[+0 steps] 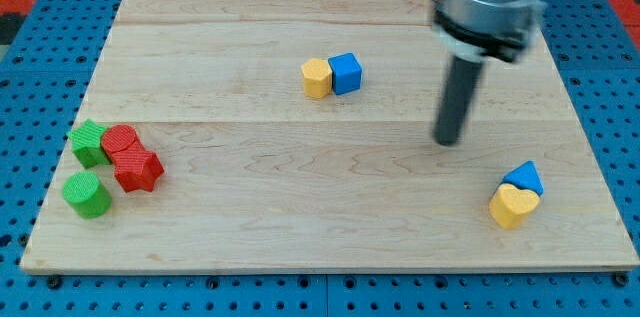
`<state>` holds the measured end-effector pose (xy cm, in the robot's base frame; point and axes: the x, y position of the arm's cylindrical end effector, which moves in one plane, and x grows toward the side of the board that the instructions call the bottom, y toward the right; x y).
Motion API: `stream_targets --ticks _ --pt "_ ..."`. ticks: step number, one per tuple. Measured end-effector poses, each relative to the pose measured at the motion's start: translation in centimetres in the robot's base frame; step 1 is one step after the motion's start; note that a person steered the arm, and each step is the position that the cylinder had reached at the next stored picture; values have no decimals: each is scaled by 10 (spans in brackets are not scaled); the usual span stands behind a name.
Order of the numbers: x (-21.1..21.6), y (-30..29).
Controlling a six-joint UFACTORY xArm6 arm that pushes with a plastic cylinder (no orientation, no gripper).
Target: Push the blue blocks towards the center of the board
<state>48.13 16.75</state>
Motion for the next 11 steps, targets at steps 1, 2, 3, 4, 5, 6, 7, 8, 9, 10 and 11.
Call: stream_targets --ticks 1,2,3,4,5,6,7,8,9,10,11 --pt "15 104" --pt "69 127" --pt "122 88" --pt "99 47" --pt "62 34" --pt "52 17" --pt "43 29" --pt "63 56" --pt "71 73" --pt "24 59" --pt "-16 42"
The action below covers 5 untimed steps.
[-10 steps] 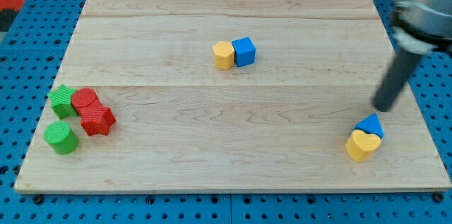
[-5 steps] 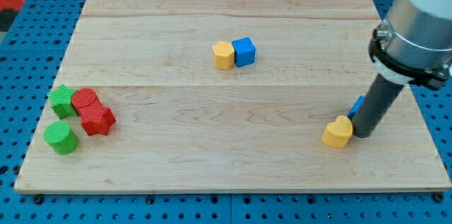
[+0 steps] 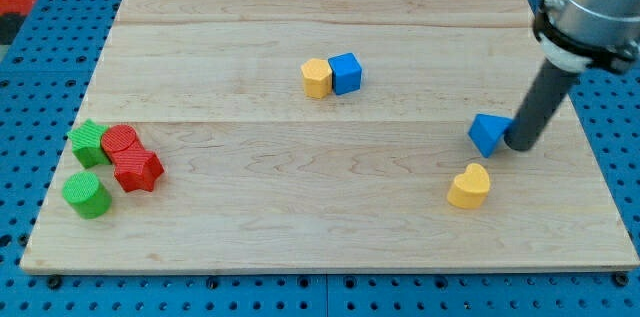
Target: Push the blue blocks towards the center of the board
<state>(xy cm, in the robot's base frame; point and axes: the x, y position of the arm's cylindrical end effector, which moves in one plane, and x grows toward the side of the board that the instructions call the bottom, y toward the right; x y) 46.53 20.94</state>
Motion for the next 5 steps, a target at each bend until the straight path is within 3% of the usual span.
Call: stream_targets --ticks 1,2,5 --pt "-21 -23" --pt "-2 -36" --pt "-11 -185"
